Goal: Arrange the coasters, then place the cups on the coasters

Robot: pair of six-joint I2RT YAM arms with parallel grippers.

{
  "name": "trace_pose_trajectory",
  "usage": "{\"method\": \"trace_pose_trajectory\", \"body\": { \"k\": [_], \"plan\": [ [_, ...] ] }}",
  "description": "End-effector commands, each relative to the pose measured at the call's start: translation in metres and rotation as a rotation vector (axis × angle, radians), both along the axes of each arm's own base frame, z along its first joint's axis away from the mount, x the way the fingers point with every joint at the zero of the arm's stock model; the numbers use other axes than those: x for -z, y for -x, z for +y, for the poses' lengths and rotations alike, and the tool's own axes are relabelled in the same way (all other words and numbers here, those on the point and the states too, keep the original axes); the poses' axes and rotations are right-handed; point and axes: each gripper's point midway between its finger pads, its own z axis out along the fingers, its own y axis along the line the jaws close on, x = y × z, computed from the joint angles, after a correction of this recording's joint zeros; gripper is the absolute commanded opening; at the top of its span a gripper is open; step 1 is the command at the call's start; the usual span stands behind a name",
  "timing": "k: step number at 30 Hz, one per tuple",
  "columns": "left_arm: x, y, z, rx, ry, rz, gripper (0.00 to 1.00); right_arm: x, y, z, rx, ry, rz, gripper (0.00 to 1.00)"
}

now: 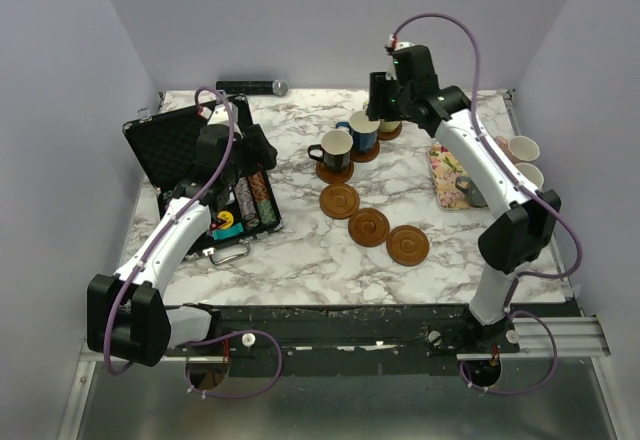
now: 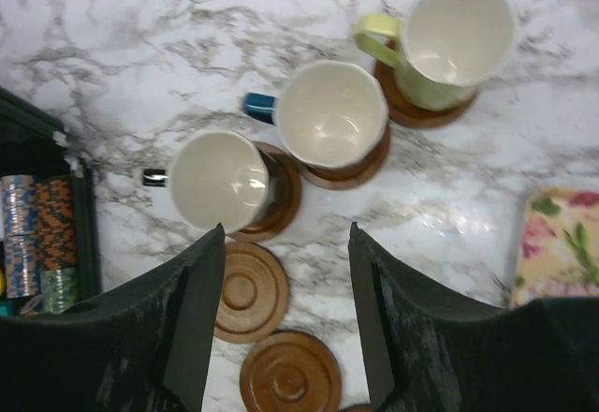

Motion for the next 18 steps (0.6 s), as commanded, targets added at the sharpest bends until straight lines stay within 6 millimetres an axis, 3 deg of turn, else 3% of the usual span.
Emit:
{"method": "trace_pose_trajectory", "body": {
  "k": [1, 10, 14, 18],
  "plan": [
    [-0.009, -0.011, -0.009, 0.079, -0.028, -0.057, 0.99, -0.001, 0.014, -0.067, 0.147, -0.038, 0.033, 0.62],
    [-0.004, -0.026, -0.008, 0.107, -0.109, -0.071, 0.99, 0.036, 0.079, -0.222, 0.473, 0.012, 0.161, 0.52],
    [-0.005, -0.030, -0.012, 0.118, -0.097, -0.076, 0.99, 0.048, 0.098, -0.277, 0.592, 0.061, 0.201, 0.49],
    [-0.009, -0.032, -0.013, 0.111, -0.083, -0.089, 0.99, 0.059, 0.116, -0.318, 0.691, 0.084, 0.250, 0.47]
  ]
}}
